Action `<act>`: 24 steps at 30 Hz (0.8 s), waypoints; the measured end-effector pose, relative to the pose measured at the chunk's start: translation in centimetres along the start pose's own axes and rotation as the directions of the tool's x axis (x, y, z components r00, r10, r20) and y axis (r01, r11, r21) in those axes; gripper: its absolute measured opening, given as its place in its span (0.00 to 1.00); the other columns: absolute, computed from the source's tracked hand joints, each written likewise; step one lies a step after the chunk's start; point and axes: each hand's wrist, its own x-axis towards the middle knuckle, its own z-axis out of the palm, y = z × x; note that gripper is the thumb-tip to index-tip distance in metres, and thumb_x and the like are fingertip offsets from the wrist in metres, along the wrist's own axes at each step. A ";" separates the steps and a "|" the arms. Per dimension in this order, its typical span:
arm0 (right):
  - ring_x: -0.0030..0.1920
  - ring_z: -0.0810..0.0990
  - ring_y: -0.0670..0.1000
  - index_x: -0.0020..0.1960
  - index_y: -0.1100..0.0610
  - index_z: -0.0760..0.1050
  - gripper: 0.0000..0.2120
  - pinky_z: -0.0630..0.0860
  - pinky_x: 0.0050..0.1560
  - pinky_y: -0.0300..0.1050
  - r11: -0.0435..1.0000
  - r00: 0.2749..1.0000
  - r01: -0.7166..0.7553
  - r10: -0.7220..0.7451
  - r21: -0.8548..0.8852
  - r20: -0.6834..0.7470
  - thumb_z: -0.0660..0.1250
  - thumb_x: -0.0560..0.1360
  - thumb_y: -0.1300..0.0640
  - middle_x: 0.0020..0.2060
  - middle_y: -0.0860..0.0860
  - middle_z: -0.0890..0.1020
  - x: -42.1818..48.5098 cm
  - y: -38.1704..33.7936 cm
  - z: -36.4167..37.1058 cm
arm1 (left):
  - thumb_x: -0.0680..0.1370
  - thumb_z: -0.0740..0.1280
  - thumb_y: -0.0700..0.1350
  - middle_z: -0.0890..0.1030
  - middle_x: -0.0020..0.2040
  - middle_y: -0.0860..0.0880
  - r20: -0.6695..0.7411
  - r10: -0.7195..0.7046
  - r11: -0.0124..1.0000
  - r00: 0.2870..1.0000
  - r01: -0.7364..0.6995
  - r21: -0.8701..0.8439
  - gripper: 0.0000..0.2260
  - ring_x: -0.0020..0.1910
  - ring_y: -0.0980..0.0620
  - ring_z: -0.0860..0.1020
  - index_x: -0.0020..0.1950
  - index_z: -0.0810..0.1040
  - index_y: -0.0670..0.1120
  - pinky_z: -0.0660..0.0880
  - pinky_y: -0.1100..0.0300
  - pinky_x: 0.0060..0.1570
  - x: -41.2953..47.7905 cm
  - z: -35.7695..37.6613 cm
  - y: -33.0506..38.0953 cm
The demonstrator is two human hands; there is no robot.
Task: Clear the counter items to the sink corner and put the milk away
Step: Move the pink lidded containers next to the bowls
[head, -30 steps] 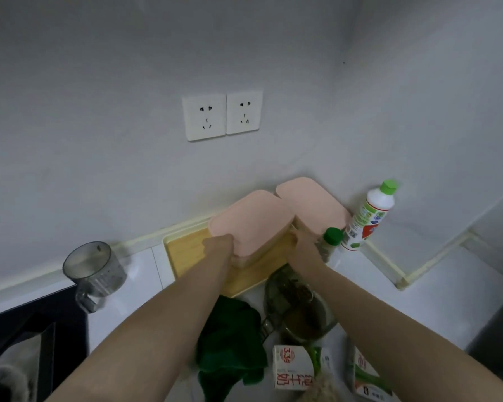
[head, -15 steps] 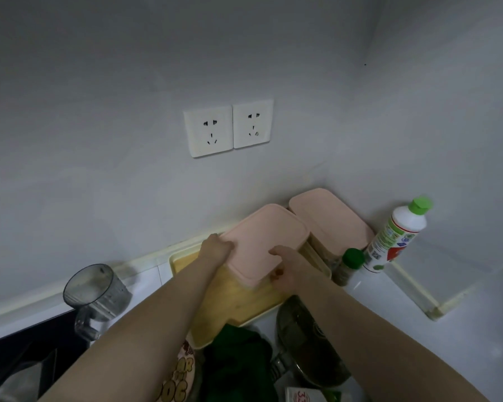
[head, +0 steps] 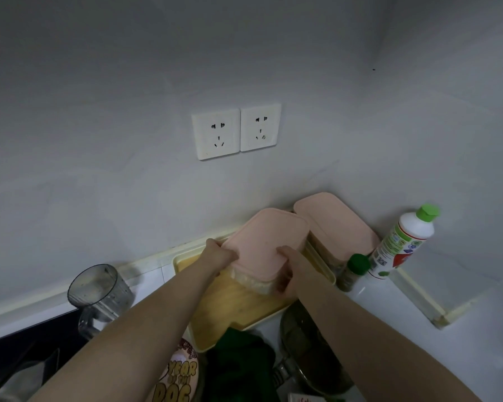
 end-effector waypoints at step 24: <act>0.47 0.80 0.58 0.47 0.59 0.77 0.09 0.74 0.57 0.57 0.990 0.983 0.125 -0.132 0.068 0.129 0.66 0.73 0.53 0.43 0.58 0.82 -19.5 2.6 3.2 | 0.80 0.59 0.52 0.77 0.41 0.46 0.250 0.099 0.940 0.963 -0.008 -0.341 0.11 0.35 0.49 0.78 0.48 0.72 0.45 0.79 0.54 0.41 -18.4 -8.7 -3.0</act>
